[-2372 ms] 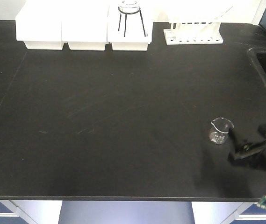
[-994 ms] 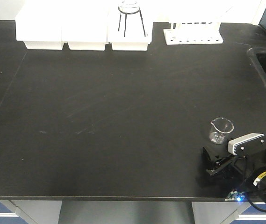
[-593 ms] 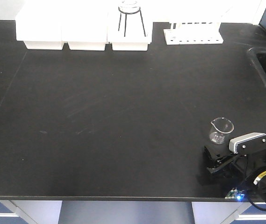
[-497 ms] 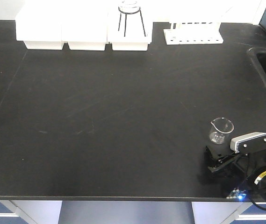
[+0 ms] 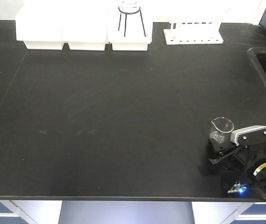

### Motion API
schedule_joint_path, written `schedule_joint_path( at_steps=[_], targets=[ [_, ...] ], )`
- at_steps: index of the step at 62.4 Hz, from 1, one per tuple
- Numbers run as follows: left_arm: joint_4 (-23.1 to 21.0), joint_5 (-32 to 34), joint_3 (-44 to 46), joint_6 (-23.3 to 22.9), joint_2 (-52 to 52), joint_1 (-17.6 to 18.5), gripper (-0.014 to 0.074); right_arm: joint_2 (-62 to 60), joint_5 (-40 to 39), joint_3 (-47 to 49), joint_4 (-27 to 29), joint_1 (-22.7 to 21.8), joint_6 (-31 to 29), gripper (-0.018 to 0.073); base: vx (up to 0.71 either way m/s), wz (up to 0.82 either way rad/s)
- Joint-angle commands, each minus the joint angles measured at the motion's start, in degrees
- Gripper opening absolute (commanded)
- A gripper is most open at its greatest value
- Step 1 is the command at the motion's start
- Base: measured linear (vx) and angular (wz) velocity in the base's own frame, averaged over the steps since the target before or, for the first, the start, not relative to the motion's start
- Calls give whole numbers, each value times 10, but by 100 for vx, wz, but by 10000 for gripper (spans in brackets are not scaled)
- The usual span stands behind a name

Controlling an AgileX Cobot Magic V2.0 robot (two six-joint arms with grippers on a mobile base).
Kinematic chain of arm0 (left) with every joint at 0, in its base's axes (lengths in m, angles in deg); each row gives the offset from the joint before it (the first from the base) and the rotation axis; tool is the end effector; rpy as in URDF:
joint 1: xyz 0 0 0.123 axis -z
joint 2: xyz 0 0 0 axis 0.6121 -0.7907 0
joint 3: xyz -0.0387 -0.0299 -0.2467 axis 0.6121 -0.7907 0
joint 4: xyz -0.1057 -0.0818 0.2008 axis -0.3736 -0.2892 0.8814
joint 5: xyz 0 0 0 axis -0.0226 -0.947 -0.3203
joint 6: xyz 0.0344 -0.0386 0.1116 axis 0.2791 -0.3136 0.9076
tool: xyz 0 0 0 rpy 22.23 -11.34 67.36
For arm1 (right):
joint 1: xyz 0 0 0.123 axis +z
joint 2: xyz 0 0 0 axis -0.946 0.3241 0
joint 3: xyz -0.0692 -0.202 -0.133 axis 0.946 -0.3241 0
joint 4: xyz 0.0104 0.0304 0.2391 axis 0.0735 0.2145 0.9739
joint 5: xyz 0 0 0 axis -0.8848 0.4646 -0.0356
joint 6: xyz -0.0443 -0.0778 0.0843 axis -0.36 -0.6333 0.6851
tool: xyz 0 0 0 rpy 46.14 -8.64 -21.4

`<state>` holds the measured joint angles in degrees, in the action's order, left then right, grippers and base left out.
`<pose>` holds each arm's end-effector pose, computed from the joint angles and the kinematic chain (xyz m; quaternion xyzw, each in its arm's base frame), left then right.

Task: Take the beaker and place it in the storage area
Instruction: 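Close the right gripper on the glass beaker's rim, then lift the beaker off the bench with the right gripper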

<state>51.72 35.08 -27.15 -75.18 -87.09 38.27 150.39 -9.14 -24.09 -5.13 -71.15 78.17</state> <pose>0.1121 0.0001 0.2006 0.0127 0.7013 0.0124 0.7126 0.2153 0.0279 0.0443 -0.1166 0.8516 0.0638 0.5071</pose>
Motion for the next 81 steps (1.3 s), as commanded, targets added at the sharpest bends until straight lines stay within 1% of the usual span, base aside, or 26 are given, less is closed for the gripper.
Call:
schedule_joint_path(
  at_steps=[1, 7, 17, 22, 55, 68, 75, 81],
  targets=[
    [-1, 51, 12, -5, 8, 0, -6, -13, -82, 4, -9, -1, -3, 512, 0, 0],
    [-1, 51, 12, -5, 8, 0, -6, -13, -82, 5, -3, -1, -3, 512, 0, 0],
    [-1, 51, 12, -5, 8, 0, -6, -13, -82, 24, -25, -1, 4, 512, 0, 0],
    [-1, 51, 12, -5, 8, 0, -6, -13, -82, 36, -22, -1, 13, 512, 0, 0],
    [-1, 51, 12, -5, 8, 0, -6, -13, -81, 84, -23, -1, 13, 512, 0, 0],
    [-1, 51, 12, -5, 8, 0, -6, -13, -70, 83, -22, -1, 16, 508, 0, 0],
    [-1, 51, 12, -5, 8, 0, -6, -13, -67, 83, -22, -1, 16, 465, 0, 0],
    [-1, 51, 12, -5, 8, 0, -6, -13, -73, 83, -22, -1, 16, 375, 0, 0]
  ],
)
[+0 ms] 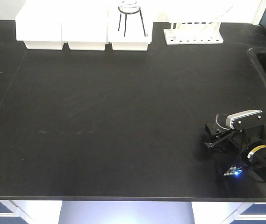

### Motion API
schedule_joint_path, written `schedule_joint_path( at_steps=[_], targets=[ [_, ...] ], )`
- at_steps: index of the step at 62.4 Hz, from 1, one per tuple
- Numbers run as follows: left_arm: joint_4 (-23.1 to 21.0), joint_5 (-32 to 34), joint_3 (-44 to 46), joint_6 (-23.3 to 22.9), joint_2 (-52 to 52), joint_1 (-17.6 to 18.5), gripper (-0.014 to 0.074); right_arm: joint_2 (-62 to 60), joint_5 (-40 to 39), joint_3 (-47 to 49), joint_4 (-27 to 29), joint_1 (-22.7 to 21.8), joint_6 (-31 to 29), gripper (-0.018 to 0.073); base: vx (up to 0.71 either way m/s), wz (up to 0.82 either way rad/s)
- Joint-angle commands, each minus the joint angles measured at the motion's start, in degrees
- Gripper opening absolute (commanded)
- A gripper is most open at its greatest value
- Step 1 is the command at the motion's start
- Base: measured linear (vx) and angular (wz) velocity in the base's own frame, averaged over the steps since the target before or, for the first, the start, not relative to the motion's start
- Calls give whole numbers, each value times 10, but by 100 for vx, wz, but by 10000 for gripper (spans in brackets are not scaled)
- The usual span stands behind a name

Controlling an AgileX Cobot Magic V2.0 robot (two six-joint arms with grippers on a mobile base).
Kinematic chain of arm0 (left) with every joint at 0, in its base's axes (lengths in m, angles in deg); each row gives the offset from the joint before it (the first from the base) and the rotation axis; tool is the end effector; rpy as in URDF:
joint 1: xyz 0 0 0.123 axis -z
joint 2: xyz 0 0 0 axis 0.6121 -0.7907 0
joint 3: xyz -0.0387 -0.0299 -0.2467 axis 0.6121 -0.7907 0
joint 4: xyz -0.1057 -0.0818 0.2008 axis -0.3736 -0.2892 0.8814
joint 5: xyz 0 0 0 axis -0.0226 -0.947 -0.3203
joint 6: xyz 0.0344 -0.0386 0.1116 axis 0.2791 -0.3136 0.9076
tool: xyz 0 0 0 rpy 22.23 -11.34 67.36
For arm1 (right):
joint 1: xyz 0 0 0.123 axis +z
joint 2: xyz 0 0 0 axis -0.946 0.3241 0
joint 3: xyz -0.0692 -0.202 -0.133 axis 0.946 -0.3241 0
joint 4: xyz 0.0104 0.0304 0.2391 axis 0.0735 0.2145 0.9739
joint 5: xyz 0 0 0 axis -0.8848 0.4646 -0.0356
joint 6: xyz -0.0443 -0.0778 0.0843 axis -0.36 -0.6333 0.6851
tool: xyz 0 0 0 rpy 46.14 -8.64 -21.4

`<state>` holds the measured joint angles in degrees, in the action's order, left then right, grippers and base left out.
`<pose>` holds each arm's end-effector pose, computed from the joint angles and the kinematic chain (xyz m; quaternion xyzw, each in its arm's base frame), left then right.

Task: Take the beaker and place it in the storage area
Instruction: 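Lift the beaker off the bench with the right gripper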

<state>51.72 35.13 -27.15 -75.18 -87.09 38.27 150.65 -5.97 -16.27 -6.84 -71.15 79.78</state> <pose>0.1121 0.0000 0.2007 0.0127 0.7010 0.0124 0.7129 0.2515 0.0304 0.0526 -0.1235 0.8314 0.0693 0.5374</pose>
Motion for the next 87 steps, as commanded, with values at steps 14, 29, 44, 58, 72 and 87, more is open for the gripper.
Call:
schedule_joint_path(
  at_steps=[14, 29, 44, 58, 72, 87],
  targets=[
    [-1, 50, 12, -5, 8, 0, -6, -15, -114, 5, -5, -1, 0, 132, 0, 0],
    [-1, 50, 12, -5, 8, 0, -6, -17, -114, 4, -42, -1, 0, 41, 0, 0],
    [-1, 50, 12, -5, 8, 0, -6, -36, -114, 4, -52, -1, 33, 52, 0, 0],
    [-1, 50, 12, -5, 8, 0, -6, -89, -112, 4, -69, -1, 55, 54, 0, 0],
    [-1, 49, 12, -5, 8, 0, -6, -152, -90, 4, -85, -1, 72, 54, 0, 0],
    [-1, 49, 12, -5, 8, 0, -6, -228, -10, 4, -128, -1, 118, 58, 0, 0]
  ],
)
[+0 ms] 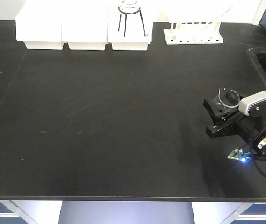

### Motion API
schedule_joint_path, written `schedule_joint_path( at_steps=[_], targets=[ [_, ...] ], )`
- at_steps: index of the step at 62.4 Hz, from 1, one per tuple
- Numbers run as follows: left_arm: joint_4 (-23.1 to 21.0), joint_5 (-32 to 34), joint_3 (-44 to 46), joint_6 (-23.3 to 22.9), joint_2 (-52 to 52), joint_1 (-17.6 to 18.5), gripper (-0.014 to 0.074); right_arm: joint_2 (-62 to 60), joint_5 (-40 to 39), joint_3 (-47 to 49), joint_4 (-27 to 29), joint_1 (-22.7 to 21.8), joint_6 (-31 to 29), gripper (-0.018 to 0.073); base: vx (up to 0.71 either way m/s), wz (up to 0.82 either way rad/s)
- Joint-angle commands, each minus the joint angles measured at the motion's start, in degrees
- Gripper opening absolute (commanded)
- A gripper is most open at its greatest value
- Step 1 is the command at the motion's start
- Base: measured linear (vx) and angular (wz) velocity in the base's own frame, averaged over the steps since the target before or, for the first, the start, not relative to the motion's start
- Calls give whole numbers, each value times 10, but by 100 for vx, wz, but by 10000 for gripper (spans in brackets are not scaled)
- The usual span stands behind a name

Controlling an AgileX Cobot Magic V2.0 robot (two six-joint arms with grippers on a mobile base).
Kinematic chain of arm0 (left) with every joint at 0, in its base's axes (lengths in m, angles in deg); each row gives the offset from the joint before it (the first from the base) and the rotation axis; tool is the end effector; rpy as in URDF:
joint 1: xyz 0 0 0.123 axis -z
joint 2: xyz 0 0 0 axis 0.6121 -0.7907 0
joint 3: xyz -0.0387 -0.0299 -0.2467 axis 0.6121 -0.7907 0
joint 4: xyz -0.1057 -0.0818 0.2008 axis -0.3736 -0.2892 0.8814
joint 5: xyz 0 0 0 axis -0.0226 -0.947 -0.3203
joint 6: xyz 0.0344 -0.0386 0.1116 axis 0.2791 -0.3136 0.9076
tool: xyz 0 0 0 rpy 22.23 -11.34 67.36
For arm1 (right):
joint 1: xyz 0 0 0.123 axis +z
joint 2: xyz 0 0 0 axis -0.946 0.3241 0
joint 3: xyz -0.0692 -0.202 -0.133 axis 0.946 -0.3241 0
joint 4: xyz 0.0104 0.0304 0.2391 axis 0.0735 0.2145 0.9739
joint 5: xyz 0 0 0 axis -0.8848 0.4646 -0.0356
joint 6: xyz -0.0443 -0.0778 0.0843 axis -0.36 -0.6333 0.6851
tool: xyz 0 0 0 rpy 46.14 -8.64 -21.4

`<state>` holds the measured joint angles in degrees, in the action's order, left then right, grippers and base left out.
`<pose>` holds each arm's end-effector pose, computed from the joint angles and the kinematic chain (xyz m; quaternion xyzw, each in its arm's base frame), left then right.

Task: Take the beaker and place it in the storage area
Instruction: 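Lift the beaker off the bench with the right gripper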

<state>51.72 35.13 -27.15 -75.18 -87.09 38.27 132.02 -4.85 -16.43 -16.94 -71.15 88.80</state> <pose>0.1121 0.0000 0.2007 0.0127 0.7010 0.0124 0.7129 0.2533 0.0484 0.1314 -0.1555 0.7426 0.1318 0.6380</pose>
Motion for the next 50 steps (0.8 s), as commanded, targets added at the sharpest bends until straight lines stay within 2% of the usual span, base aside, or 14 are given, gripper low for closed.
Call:
schedule_joint_path(
  at_steps=[1, 12, 24, 31, 39, 50],
  targets=[
    [-1, 49, 12, -5, 8, 0, -6, -46, -18, 6, -32, -1, 33, 58, 0, 0],
    [-1, 49, 12, -5, 8, 0, -6, -105, 52, 6, -83, -1, 68, 63, 0, 0],
    [-1, 49, 12, -5, 8, 0, -6, -161, 102, 6, -93, -1, 110, 68, 0, 0],
    [-1, 49, 12, -5, 8, 0, -6, -184, 130, 6, -119, -1, 125, 71, 0, 0],
    [-1, 49, 12, -5, 8, 0, -6, -212, 149, 6, -135, -1, 169, 74, 0, 0],
    [-1, 49, 12, -5, 8, 0, -6, -237, 180, 6, -136, -1, 173, 74, 0, 0]
  ],
)
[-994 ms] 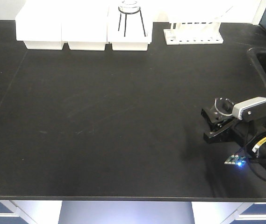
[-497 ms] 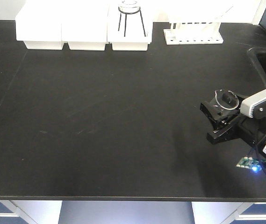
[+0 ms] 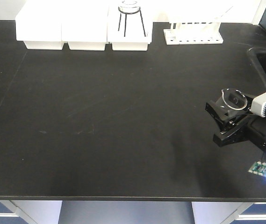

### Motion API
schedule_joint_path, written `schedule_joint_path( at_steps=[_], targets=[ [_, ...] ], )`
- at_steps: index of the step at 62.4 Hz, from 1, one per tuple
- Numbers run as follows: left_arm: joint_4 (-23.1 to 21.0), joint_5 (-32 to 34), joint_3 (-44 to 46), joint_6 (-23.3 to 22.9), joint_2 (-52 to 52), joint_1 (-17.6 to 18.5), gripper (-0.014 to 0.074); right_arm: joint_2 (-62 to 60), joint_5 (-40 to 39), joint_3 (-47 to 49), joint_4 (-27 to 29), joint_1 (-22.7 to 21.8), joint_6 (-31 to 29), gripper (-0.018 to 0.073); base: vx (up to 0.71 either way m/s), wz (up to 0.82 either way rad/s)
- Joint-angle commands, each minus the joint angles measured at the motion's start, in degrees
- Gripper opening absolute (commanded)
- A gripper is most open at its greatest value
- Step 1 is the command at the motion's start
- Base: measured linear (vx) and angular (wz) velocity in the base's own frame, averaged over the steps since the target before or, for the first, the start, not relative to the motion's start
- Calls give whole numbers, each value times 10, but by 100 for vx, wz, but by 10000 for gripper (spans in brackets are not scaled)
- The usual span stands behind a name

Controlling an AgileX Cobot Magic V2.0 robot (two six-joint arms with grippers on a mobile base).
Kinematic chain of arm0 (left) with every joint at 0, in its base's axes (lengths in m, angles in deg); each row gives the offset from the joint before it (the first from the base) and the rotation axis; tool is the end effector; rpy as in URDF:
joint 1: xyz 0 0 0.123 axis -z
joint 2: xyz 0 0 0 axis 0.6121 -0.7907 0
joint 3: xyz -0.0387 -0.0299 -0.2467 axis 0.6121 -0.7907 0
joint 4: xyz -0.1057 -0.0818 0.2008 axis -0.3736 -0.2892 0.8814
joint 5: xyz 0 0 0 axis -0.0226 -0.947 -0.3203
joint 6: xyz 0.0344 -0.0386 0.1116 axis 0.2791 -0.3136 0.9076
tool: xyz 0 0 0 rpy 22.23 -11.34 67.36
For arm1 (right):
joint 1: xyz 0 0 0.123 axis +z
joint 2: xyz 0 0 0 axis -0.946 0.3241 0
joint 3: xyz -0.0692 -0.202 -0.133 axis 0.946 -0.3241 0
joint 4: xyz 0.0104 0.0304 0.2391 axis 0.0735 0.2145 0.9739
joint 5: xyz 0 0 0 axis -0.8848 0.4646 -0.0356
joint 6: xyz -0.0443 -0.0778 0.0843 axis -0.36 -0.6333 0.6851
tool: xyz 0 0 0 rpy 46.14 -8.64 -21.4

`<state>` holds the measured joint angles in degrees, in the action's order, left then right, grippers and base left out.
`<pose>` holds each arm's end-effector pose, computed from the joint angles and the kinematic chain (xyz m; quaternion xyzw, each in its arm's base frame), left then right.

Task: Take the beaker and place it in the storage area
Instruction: 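Lift the beaker off the bench with the right gripper, then drive the base back and turn while holding the beaker in the right gripper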

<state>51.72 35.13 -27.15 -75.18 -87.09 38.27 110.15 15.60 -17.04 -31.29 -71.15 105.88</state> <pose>0.1121 0.0000 0.2007 0.0127 0.7010 0.0124 0.7129 0.2264 0.0551 0.1728 -0.1846 0.7569 0.1480 0.6092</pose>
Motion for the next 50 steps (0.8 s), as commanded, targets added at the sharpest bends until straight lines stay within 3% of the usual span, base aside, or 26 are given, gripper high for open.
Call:
schedule_joint_path(
  at_steps=[1, 50],
  targets=[
    [-1, 49, 12, -5, 8, 0, -6, -19, -23, 12, 8, -1, 3, 74, 0, 0],
    [-1, 49, 12, -5, 8, 0, -6, -19, -2, 12, 10, -1, 3, 74, 0, 0]
  ],
)
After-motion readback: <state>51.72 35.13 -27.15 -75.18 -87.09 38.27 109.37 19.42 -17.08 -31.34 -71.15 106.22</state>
